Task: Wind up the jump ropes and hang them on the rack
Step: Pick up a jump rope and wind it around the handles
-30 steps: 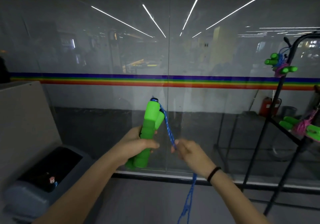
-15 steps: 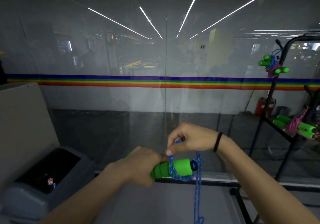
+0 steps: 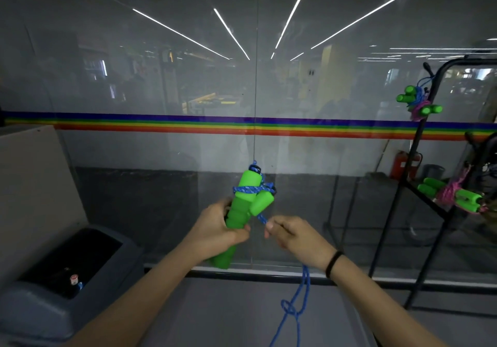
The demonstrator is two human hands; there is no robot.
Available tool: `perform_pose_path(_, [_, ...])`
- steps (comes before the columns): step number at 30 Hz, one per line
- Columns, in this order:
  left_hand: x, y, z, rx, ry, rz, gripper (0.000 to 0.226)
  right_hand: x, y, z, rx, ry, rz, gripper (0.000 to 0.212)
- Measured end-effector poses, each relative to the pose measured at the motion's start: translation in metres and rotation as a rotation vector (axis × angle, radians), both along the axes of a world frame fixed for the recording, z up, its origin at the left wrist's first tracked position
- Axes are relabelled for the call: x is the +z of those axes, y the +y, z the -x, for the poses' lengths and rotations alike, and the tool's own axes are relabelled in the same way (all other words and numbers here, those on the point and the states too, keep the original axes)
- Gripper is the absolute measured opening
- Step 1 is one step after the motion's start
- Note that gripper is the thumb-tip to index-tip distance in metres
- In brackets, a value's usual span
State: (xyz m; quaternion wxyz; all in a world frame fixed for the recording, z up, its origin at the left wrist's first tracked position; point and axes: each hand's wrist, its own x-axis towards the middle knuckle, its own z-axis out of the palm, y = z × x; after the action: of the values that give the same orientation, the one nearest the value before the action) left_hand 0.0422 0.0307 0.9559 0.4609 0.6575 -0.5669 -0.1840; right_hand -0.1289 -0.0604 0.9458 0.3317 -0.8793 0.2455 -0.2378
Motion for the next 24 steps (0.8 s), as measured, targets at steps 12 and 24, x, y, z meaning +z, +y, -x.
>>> perform_pose_path(12, [0.002,0.0,0.018,-0.027,-0.986,-0.264,0.032,0.063,0.012,0.01,0.229,0.514,0.436,0.024])
perform_pose_path(24, [0.026,0.008,0.013,-0.476,-0.471,-0.146,0.018,0.051,-0.022,0.001,0.3,-0.113,-0.329,0.015])
